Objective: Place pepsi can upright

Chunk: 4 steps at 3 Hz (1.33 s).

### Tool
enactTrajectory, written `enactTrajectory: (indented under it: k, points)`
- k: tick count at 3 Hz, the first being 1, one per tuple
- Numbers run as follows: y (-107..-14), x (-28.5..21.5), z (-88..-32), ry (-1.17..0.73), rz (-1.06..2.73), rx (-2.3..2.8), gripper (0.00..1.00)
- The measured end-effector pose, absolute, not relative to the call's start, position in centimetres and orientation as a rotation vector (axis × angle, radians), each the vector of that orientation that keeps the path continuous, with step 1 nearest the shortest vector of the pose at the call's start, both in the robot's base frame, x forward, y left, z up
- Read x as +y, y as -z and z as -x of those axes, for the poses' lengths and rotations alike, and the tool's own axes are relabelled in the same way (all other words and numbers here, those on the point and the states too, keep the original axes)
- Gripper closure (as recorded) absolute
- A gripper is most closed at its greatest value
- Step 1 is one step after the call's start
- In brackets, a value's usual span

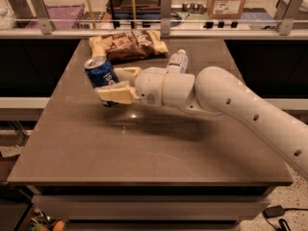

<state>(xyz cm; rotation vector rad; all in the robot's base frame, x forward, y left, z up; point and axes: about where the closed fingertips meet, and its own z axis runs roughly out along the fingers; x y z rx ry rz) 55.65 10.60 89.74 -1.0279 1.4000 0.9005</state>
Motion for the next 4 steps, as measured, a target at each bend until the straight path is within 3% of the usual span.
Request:
enactTrajectory:
  k: [4]
  points:
    - [-87.9, 13.5, -54.4, -0.944, 1.101, 1.389, 1.00]
